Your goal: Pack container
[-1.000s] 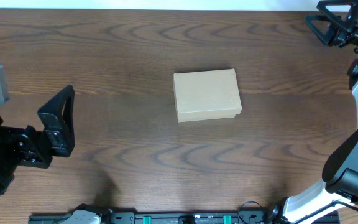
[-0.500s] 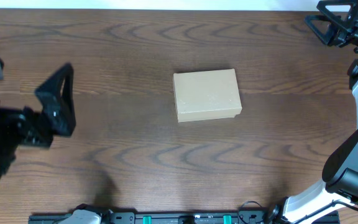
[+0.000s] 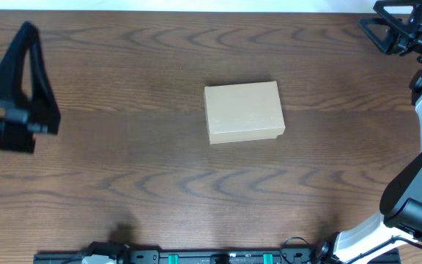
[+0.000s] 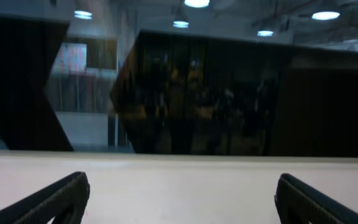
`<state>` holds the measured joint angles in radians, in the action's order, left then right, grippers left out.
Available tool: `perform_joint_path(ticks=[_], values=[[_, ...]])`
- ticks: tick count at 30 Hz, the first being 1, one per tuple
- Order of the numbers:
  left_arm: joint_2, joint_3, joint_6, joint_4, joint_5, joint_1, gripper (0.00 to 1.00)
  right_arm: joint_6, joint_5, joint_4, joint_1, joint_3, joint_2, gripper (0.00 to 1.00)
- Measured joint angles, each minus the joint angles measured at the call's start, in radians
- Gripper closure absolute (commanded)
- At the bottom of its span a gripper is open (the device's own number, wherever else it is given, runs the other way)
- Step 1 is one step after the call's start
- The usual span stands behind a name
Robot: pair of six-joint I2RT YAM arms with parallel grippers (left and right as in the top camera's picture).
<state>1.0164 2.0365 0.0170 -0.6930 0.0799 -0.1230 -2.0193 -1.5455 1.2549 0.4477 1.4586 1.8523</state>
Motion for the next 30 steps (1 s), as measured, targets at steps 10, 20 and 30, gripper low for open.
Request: perform_joint_path(ticks=[10, 20, 30], values=[[-0.237, -0.535, -0.104, 0.096, 0.048, 0.088, 0.05, 0.0, 0.0, 0.0, 0.0, 0.0, 0.0, 0.01], [-0.548, -1.072, -0.153, 0.383, 0.072, 0.11, 0.05, 0.0, 0.0, 0.0, 0.0, 0.0, 0.0, 0.01], [-0.752, -1.473, -0.157, 0.882, 0.096, 0.11, 0.05, 0.0, 0.0, 0.0, 0.0, 0.0, 0.0, 0.01]])
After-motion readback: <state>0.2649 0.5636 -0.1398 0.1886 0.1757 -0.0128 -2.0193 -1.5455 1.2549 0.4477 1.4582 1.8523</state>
